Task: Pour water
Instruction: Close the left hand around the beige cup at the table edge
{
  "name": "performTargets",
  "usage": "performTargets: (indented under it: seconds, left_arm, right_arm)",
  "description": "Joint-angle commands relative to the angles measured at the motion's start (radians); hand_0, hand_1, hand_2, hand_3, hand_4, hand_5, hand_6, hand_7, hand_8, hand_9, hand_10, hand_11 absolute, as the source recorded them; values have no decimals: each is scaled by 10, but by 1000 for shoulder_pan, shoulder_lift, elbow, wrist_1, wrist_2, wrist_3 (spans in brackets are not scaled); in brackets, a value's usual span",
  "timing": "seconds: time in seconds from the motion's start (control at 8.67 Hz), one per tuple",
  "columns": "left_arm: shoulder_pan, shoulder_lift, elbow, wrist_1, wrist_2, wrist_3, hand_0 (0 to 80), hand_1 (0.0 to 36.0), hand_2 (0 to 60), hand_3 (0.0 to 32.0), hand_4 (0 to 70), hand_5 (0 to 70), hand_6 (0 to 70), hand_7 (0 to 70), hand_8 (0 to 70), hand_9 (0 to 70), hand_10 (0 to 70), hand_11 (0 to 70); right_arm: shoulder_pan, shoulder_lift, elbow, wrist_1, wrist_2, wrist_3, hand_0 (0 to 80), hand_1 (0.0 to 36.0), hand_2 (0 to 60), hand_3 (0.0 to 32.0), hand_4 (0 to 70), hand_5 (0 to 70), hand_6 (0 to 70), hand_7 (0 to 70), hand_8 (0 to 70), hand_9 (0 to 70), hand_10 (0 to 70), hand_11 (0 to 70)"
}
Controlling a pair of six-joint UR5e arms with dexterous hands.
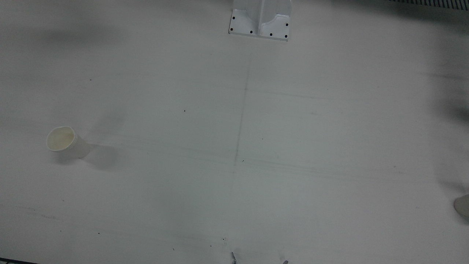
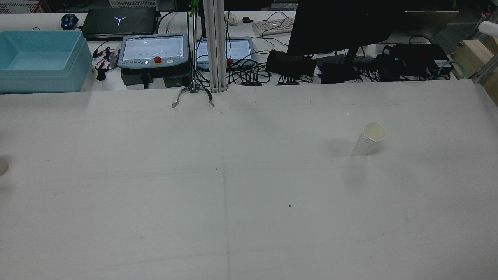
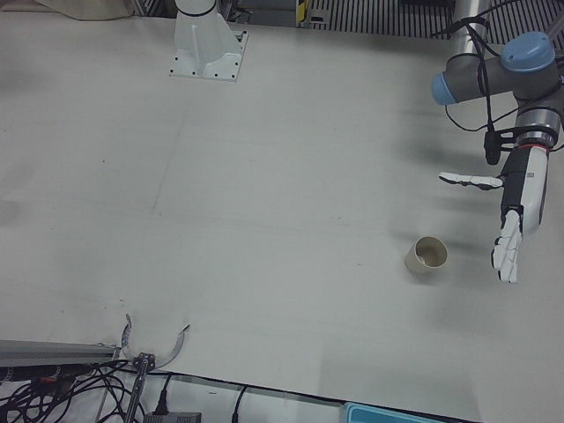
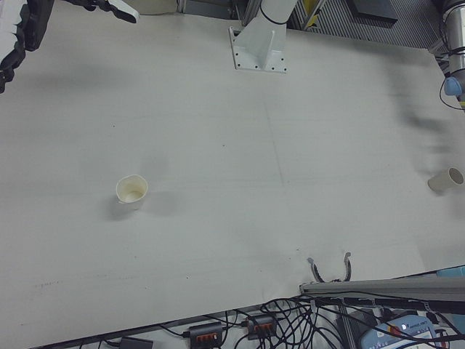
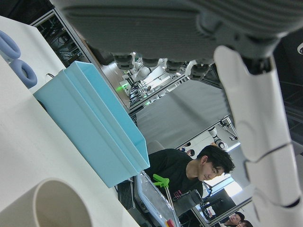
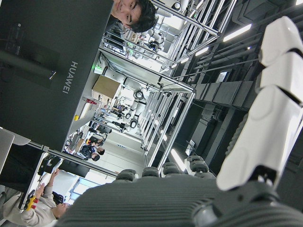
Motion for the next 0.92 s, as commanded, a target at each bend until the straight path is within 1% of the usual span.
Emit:
performTargets:
  seconds: [0.0, 0.12, 0.23, 0.35, 0.46, 0.69, 0.81]
  left_arm:
    - [36, -40, 152, -105, -43, -2, 533, 135, 0, 24, 107, 0, 0, 48, 0, 0, 20, 50]
    - [53, -75, 213, -130, -43, -6, 531, 131, 0, 14, 113, 0, 0, 47, 0, 0, 22, 53]
    - [84, -93, 235, -139, -51, -6, 530, 130, 0, 0, 129, 12, 4, 52, 0, 0, 26, 58]
    - [125, -100, 263, -157, -104, -11, 530, 122, 0, 0, 136, 18, 7, 55, 0, 0, 29, 62]
    - [166, -117, 284, -164, -132, -11, 531, 122, 0, 0, 139, 19, 10, 57, 0, 0, 30, 63]
    - [174, -125, 300, -162, -132, -11, 528, 116, 0, 0, 142, 18, 10, 56, 0, 0, 29, 62]
    - [173, -148, 336, -167, -131, -13, 528, 119, 0, 0, 141, 22, 11, 57, 0, 0, 30, 63]
  right_arm:
    - [-13, 9, -20, 1, 2, -3, 468, 154, 149, 0, 49, 27, 24, 40, 0, 12, 0, 11]
    - [-24, 7, -22, 1, 2, -4, 470, 155, 151, 0, 53, 34, 27, 45, 0, 13, 0, 11]
    - [-35, 7, -22, 1, 5, -6, 469, 155, 152, 0, 53, 34, 27, 46, 0, 14, 0, 13]
    - [-38, 9, -25, 1, 8, -7, 468, 154, 152, 0, 53, 34, 28, 46, 0, 16, 0, 13]
    - [-43, 10, -34, 1, 9, -6, 468, 155, 156, 0, 54, 38, 29, 46, 0, 16, 0, 14]
    - [-50, 20, -40, 1, 9, -6, 470, 157, 155, 0, 55, 38, 29, 47, 0, 16, 0, 13]
    - [-67, 27, -43, 1, 11, -7, 470, 157, 155, 0, 55, 36, 30, 49, 0, 17, 0, 14]
